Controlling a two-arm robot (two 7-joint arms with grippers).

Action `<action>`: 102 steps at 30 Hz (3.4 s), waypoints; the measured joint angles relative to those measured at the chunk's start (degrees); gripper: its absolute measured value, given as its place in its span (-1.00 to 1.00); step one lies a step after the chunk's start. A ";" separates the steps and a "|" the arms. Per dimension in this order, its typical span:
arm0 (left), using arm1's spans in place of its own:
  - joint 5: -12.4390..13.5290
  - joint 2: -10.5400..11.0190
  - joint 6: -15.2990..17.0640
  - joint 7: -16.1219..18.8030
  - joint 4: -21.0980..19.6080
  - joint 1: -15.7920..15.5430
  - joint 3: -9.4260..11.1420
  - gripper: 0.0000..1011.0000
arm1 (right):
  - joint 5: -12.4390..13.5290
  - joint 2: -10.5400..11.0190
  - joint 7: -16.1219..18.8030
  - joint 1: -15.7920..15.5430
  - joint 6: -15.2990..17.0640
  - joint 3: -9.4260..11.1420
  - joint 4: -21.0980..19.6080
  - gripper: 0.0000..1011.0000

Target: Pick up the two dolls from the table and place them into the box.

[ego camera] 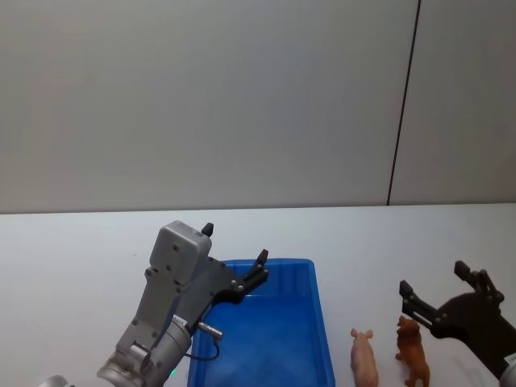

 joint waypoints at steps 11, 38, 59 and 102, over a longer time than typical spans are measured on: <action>0.00 0.00 0.00 0.00 0.00 0.00 0.00 0.98 | -0.23 1.50 0.97 -1.65 4.26 0.37 -0.11 0.98; 0.00 0.00 0.00 0.00 0.00 0.00 0.00 0.98 | 0.02 0.15 2.21 -1.85 13.70 -0.69 3.95 0.98; 0.00 0.00 0.00 0.00 0.00 0.00 0.00 0.98 | 1.08 -0.93 4.07 -0.77 16.62 -1.07 6.38 0.12; 0.00 0.00 0.00 0.00 0.00 0.00 0.00 0.98 | -3.72 -5.72 10.78 7.84 10.55 -2.71 3.31 -0.45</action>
